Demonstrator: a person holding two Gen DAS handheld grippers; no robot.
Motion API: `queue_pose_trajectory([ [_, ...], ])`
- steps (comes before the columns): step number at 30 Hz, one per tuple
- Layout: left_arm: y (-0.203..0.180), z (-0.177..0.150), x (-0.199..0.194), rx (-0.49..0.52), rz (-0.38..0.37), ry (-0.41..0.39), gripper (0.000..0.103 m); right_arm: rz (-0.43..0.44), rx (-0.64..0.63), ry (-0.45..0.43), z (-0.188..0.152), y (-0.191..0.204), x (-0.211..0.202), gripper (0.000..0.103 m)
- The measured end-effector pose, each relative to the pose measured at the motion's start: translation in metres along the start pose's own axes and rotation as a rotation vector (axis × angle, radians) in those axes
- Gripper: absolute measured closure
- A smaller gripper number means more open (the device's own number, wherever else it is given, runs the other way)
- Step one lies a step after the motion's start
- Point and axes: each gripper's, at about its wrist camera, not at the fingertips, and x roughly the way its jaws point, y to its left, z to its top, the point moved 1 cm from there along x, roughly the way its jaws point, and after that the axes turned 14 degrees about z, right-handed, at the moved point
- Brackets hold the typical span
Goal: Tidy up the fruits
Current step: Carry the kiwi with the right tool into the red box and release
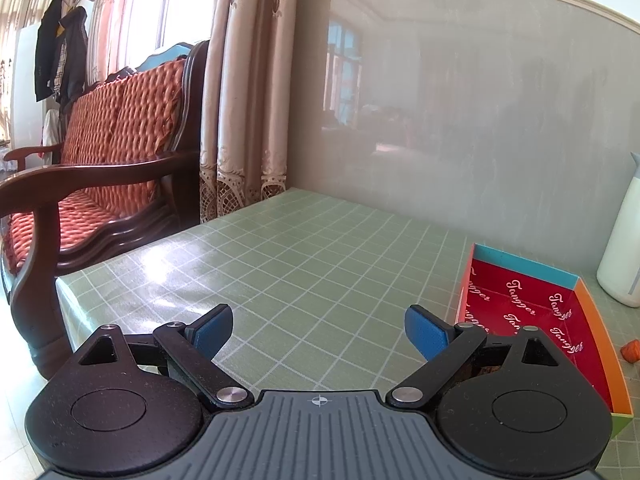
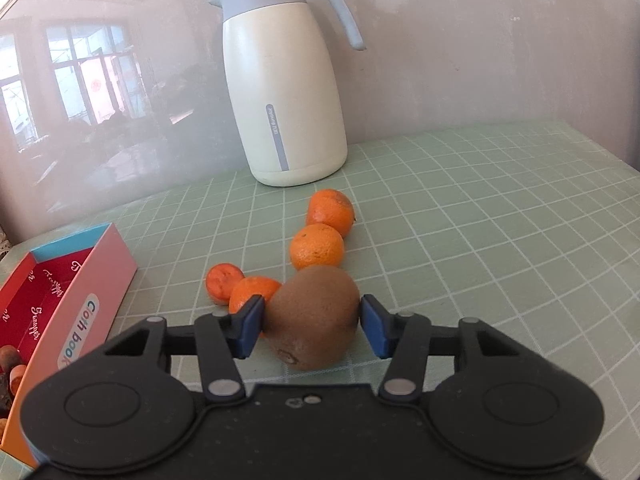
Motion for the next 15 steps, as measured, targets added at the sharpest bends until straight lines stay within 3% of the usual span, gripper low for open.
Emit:
queue_pose_trajectory([
  [10, 0.000, 0.000, -0.001, -0.004, 0.002, -0.007, 0.010, 0.032, -0.047, 0.010, -0.006, 0.013, -0.008, 0.053],
  [15, 0.006, 0.001, 0.001, -0.024, 0.020, -0.005, 0.010, 0.075, -0.070, -0.026, -0.003, 0.024, -0.018, 0.053],
])
